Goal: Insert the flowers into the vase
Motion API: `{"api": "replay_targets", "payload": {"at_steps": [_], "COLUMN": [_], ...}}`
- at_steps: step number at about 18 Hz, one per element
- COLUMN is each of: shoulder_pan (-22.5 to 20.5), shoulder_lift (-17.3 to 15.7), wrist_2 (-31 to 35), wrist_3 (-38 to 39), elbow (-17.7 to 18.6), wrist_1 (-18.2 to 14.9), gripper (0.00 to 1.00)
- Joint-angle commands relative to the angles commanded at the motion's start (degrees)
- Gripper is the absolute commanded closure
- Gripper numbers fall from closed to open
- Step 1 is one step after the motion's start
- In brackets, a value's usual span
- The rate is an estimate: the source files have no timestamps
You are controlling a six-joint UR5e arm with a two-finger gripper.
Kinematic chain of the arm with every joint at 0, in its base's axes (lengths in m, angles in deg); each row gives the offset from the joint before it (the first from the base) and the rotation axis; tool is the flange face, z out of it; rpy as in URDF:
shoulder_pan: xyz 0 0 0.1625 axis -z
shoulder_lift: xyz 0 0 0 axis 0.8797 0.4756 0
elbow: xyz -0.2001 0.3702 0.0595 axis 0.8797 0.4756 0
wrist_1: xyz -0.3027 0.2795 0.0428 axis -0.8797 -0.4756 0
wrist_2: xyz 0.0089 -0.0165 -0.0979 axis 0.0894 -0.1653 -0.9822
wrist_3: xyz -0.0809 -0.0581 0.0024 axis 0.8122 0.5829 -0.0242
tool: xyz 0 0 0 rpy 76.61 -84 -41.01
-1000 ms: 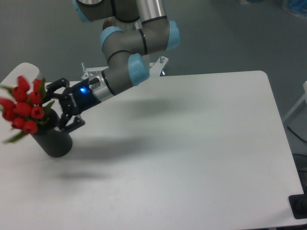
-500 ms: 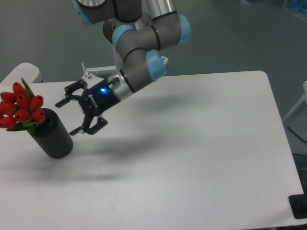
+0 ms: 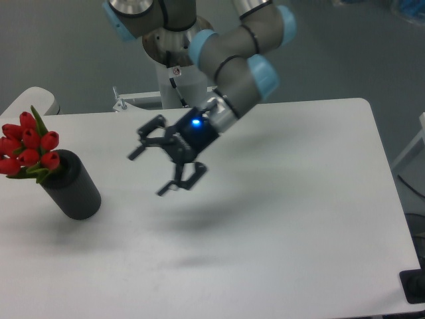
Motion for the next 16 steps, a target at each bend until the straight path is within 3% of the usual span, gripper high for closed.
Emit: {"api": "replay_targets", "payload": {"at_steps": [2, 5, 9, 16], "shoulder_pan": [-0.9, -2.5, -3.6, -1.2], "shoulder_lift": [1.7, 7.4, 14.8, 23.5], "wrist_2": [6.8, 19.9, 33.5, 49.8], "wrist_3": [0.0, -1.4, -11.9, -21.6], "elbow": [-3.7, -9.0, -15.4, -25.8], "wrist_1": [-0.1, 0.0, -0.4, -4.0], "gripper": [0.00, 0.00, 0.00, 0.00]}}
